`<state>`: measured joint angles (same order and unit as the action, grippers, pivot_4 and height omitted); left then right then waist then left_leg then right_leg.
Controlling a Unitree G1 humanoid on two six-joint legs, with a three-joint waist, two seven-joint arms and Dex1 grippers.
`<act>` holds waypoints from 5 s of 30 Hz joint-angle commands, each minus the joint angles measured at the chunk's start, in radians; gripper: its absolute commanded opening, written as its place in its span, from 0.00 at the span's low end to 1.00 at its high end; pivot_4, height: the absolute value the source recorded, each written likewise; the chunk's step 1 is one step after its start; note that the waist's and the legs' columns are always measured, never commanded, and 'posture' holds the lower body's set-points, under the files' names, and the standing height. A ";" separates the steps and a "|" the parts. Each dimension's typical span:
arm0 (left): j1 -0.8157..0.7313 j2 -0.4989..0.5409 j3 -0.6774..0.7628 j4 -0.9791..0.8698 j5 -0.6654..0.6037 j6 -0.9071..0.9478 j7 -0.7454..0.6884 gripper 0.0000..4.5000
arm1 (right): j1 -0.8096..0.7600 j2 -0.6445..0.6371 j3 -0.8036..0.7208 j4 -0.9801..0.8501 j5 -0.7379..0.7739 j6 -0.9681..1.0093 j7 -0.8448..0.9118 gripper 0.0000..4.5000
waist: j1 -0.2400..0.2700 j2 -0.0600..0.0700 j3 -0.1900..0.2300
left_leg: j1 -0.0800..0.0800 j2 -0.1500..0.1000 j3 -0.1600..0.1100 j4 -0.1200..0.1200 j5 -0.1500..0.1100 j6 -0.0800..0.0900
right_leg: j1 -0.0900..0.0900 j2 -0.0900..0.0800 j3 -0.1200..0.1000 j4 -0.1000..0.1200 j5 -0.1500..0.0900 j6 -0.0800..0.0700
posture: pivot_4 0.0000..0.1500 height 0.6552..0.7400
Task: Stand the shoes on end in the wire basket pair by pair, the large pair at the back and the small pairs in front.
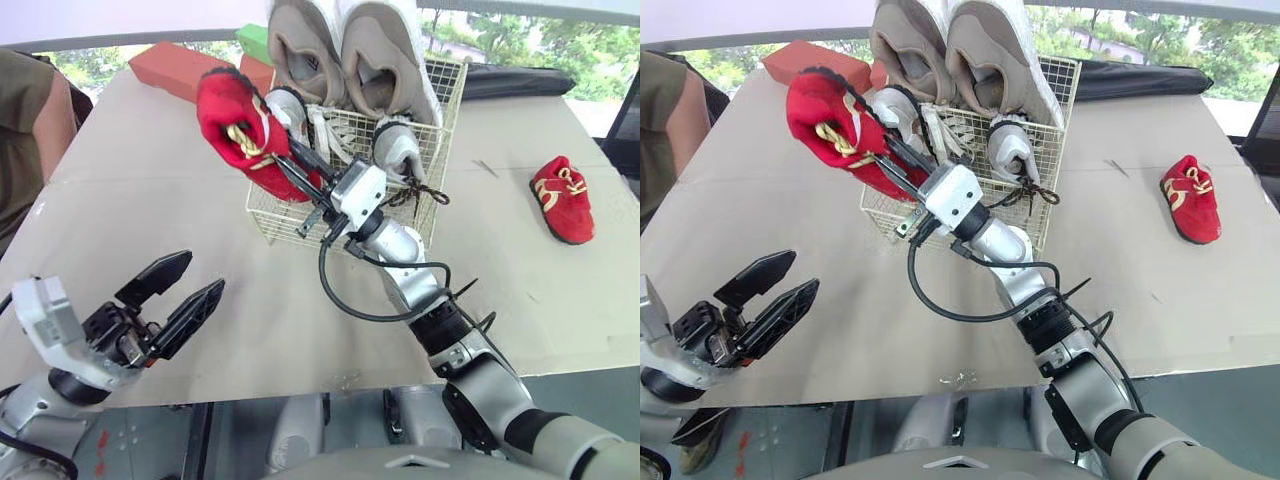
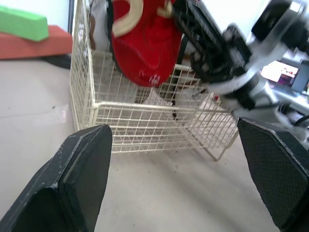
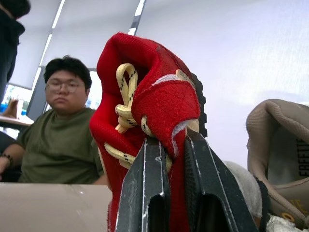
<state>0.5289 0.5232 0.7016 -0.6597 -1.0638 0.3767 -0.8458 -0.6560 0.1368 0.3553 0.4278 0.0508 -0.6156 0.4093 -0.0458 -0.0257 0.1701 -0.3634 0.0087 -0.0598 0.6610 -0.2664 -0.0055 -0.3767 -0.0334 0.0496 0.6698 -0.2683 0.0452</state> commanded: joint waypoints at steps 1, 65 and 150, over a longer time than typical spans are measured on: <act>0.019 -0.007 0.029 -0.032 -0.020 -0.030 -0.002 0.99 | 0.046 0.065 -0.018 0.106 0.042 -0.005 0.014 0.00 | -0.003 -0.001 -0.001 | 0.007 0.001 0.001 -0.003 0.000 0.000 | 0.006 0.000 0.001 -0.003 0.000 0.000 | 1.00 1.00; 0.069 -0.063 -0.058 0.023 0.096 -0.125 -0.107 1.00 | -0.061 -0.188 -0.206 -0.798 0.405 1.324 0.215 0.01 | 0.002 0.005 0.002 | -0.036 0.000 -0.005 -0.018 0.000 -0.002 | -0.037 -0.003 -0.006 -0.009 0.000 0.001 | 1.00 1.00; -0.820 0.117 -0.727 -0.050 0.118 0.250 0.080 1.00 | -0.504 -1.076 -0.175 0.808 -0.164 1.023 0.424 0.00 | 0.012 0.011 0.005 | -0.034 -0.003 0.008 -0.007 0.002 -0.006 | -0.030 -0.002 -0.003 -0.007 0.001 0.005 | 1.00 1.00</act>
<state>-0.2904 0.6401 -0.0235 -0.6939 -0.9502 0.6475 -0.7512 -1.1371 -0.9036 0.1970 1.2287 -0.0975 0.4210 0.8212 -0.0335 -0.0150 0.1753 -0.3978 0.0057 -0.0520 0.6538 -0.2642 -0.0110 -0.4062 -0.0358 0.0464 0.6629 -0.2670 0.0508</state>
